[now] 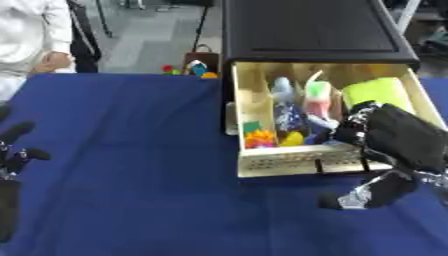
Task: Pick up objects from table and place into drawer.
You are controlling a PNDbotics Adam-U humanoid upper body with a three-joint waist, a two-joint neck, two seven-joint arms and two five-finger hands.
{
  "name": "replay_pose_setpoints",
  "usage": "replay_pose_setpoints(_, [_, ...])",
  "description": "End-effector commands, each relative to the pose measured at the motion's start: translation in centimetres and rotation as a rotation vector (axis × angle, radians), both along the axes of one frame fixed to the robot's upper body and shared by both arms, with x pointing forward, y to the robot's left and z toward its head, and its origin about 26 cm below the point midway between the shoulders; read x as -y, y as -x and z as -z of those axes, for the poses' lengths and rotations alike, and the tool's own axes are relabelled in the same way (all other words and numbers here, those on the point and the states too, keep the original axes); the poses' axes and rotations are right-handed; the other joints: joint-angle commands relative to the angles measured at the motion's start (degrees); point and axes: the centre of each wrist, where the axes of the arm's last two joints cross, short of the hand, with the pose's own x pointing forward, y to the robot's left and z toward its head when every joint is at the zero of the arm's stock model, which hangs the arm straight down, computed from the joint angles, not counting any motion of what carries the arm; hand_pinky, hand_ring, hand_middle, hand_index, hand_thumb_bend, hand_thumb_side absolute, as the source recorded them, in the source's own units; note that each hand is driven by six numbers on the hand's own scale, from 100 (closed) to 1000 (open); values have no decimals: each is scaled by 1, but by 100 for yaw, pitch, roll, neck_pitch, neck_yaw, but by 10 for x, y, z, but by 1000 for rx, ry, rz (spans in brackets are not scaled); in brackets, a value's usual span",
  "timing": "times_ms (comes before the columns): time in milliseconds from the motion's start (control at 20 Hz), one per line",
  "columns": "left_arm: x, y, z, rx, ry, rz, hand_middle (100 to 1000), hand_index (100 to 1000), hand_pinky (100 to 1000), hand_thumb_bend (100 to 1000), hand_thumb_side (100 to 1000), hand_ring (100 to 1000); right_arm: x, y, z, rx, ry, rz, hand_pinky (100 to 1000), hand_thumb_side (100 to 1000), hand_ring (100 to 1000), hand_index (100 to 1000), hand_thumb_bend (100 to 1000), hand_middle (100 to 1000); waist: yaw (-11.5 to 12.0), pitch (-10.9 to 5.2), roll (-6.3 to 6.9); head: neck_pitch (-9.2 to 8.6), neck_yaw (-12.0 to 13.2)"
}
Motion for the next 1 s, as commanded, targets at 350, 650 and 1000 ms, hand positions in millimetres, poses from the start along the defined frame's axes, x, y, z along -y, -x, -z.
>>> replay_pose_setpoints(350, [0,0,-6,12,-5,0,848,825,549,108,1000,805,1,3,-51,254,-267,-35,353,1000,436,737,542,308,-2,-83,2,-190,3])
replay_pose_setpoints(650, [0,-1,-7,8,-2,9,847,823,548,109,1000,805,-1,6,-78,378,-368,-50,353,1000,459,730,475,341,4,-101,-14,-284,0])
replay_pose_setpoints(1000, [0,0,-6,2,-5,2,849,823,547,109,1000,804,-1,11,-87,423,-394,-64,349,1000,464,728,468,354,1,-109,-40,-290,-14])
